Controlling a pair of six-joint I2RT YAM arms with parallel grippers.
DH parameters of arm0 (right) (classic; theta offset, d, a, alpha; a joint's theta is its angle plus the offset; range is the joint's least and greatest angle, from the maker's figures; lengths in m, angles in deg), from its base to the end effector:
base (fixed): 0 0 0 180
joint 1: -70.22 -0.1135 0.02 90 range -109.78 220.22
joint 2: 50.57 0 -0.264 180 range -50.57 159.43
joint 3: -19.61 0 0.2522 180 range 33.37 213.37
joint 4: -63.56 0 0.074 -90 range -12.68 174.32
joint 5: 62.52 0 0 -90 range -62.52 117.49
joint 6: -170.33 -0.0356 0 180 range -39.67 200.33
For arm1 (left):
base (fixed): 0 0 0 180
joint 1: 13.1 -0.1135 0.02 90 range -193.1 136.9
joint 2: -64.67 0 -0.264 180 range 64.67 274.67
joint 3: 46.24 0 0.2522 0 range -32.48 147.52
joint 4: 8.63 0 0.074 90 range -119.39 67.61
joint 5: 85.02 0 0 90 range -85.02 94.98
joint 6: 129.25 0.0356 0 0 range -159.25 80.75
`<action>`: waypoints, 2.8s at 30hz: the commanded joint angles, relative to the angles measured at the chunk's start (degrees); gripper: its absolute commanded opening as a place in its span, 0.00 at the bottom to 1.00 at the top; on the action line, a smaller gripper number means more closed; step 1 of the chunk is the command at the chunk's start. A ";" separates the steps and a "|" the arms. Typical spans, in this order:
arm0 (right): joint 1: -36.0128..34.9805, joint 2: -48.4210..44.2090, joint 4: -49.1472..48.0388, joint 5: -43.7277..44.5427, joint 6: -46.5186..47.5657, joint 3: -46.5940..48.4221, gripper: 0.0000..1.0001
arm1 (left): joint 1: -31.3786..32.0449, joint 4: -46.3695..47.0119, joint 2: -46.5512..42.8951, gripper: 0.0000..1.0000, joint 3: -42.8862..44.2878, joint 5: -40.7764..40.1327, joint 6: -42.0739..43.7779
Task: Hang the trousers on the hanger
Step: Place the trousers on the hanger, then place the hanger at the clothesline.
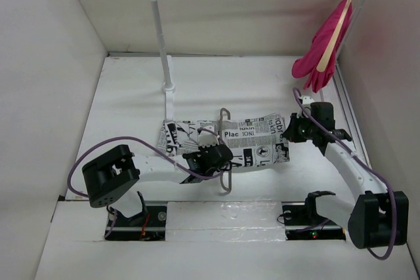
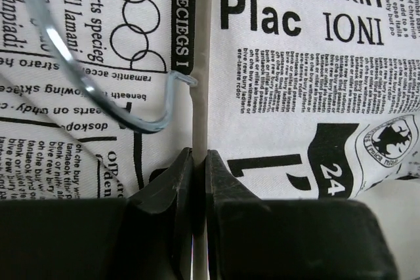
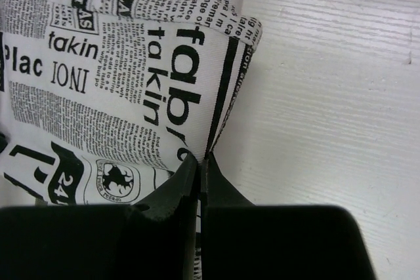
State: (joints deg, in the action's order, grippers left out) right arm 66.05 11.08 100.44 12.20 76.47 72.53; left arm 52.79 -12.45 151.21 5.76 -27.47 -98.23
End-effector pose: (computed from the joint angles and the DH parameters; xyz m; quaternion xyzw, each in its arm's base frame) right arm 0.2184 0.0253 0.2301 -0.0527 0.9175 0.1490 0.3649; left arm 0.1373 -0.2600 0.1695 -0.0694 0.8701 -0.2543 0.4165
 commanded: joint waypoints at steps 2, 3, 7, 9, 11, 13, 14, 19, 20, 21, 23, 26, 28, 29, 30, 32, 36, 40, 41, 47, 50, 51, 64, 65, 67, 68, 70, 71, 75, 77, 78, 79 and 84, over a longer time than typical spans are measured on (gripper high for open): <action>2.49 0.58 -3.78 -0.88 2.71 0.66 0.00 | -0.93 -11.58 0.46 0.00 4.29 -7.18 1.85; 3.10 0.84 -3.95 -0.97 2.80 0.74 0.00 | -0.94 -11.95 0.38 0.00 4.47 -7.37 1.85; 4.43 2.25 -4.83 -1.24 3.07 0.22 0.00 | -1.46 -11.61 -2.16 0.00 2.99 -7.28 3.25; 4.43 2.51 -5.44 -1.41 2.89 0.04 0.00 | -1.46 -11.34 -2.60 0.00 2.89 -6.93 3.35; 4.43 3.30 -6.32 -2.38 2.72 -1.01 0.00 | -1.46 -10.47 -3.31 0.00 3.15 -6.58 4.13; 4.43 4.00 -6.94 -2.64 2.54 -1.97 0.00 | -1.46 -10.55 -3.40 0.00 4.03 -6.40 4.40; 4.43 4.44 -7.46 -2.81 2.45 -2.33 0.00 | -0.94 -10.55 -3.14 0.00 5.43 -6.58 4.84; 4.43 4.62 -8.09 -3.78 2.10 -3.30 0.01 | -0.23 -10.81 -2.61 0.00 9.39 -6.84 5.98; 4.43 4.54 -7.13 -3.96 2.36 -3.04 0.07 | -0.23 -12.55 -2.61 0.00 11.14 -7.45 5.90; 4.43 3.93 -6.42 -4.22 2.62 -2.86 0.14 | -0.23 -13.88 -2.69 0.00 12.29 -7.72 5.46; 4.43 2.00 -3.88 -6.06 3.15 -2.33 0.39 | -0.23 -16.77 -4.26 0.00 15.53 -8.33 6.07; 3.29 -5.11 1.38 -9.49 3.15 -0.40 0.59 | -0.23 -18.19 -8.56 0.00 18.79 -8.51 7.91; 2.59 -11.42 4.91 -10.89 3.15 2.06 0.67 | -0.23 -18.11 -10.42 0.00 19.68 -9.30 8.96; 1.80 -13.64 7.97 -11.77 3.07 2.67 0.69 | -0.23 -18.02 -11.47 0.00 20.46 -9.56 9.15; 1.79 -15.66 9.22 -13.09 2.46 3.20 0.70 | -0.23 -17.93 -11.83 0.00 20.56 -9.91 9.32; -0.57 -21.29 9.93 -18.27 -1.56 3.12 0.70 | -0.23 -16.36 -12.27 0.00 20.04 -9.92 9.50; -9.15 -31.12 2.93 -23.83 -18.32 -1.61 0.72 | 0.38 -13.01 -10.35 0.00 18.98 -8.33 7.40; -15.33 -35.80 -6.48 -20.94 -33.18 -4.78 0.76 | 1.96 -11.26 -8.06 0.00 19.50 -9.48 6.34; -16.91 -36.33 -8.76 -19.88 -34.62 -5.84 0.77 | 1.96 -11.25 -6.66 0.00 20.20 -9.04 6.16; -32.73 -31.08 -19.38 -9.25 -40.79 -8.04 0.81 | 2.49 -10.37 -4.19 0.00 21.35 -7.90 5.02; -41.43 -22.73 -20.04 -2.22 -40.44 -5.77 0.83 | 2.49 -10.37 -3.93 0.00 21.70 -7.63 4.23; -43.45 -20.62 -19.86 -0.11 -40.35 -4.89 0.84 | 2.49 -10.37 -4.01 0.00 21.79 -7.63 4.05; -50.32 -10.06 -35.32 11.59 -46.32 -10.15 0.74 | 2.49 -9.05 -6.65 0.00 19.07 -6.40 0.63; -50.33 -9.62 -37.59 11.86 -46.59 -10.67 0.72 | 2.49 -9.23 -6.74 0.00 18.98 -6.14 0.27; -51.02 -7.86 -38.67 13.43 -47.55 -11.47 0.69 | 2.49 -9.76 -7.00 0.00 19.07 -5.61 -0.86; -51.73 -7.42 -38.93 13.97 -47.73 -11.56 0.66 | 2.49 -9.85 -7.18 0.00 19.07 -5.17 -1.31; -52.43 -6.37 -39.72 14.93 -47.91 -11.91 0.61 | 2.49 -9.85 -7.79 0.00 18.89 -4.65 -1.92; -52.44 -6.28 -40.77 14.94 -47.91 -12.00 0.60 | 2.49 -9.85 -7.88 0.00 19.06 -4.03 -2.01; -52.44 -7.33 -39.99 18.80 -47.56 -12.00 0.35 | 2.49 -9.85 -8.76 0.00 19.15 -3.15 -2.45; -52.44 -8.29 -39.72 19.51 -47.21 -12.35 0.28 | 2.49 -9.85 -9.63 0.00 18.72 -2.89 -2.63; -52.44 -8.56 -40.16 19.51 -47.12 -12.61 0.19 | 2.49 -9.85 -9.99 0.00 18.54 -2.97 -2.63; -52.44 -8.82 -40.34 19.42 -47.03 -12.79 0.14 | 2.49 -9.85 -10.60 0.00 18.45 -2.89 -2.63; -52.44 -10.49 -41.75 18.28 -45.36 -12.53 0.00 | 2.49 -9.85 -13.15 0.00 19.15 -2.45 -1.23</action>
State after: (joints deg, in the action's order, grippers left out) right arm 13.05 2.43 63.00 27.36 29.30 60.38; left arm 54.62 -26.14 144.28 23.71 -31.23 -99.19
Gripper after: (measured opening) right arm 0.420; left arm 0.032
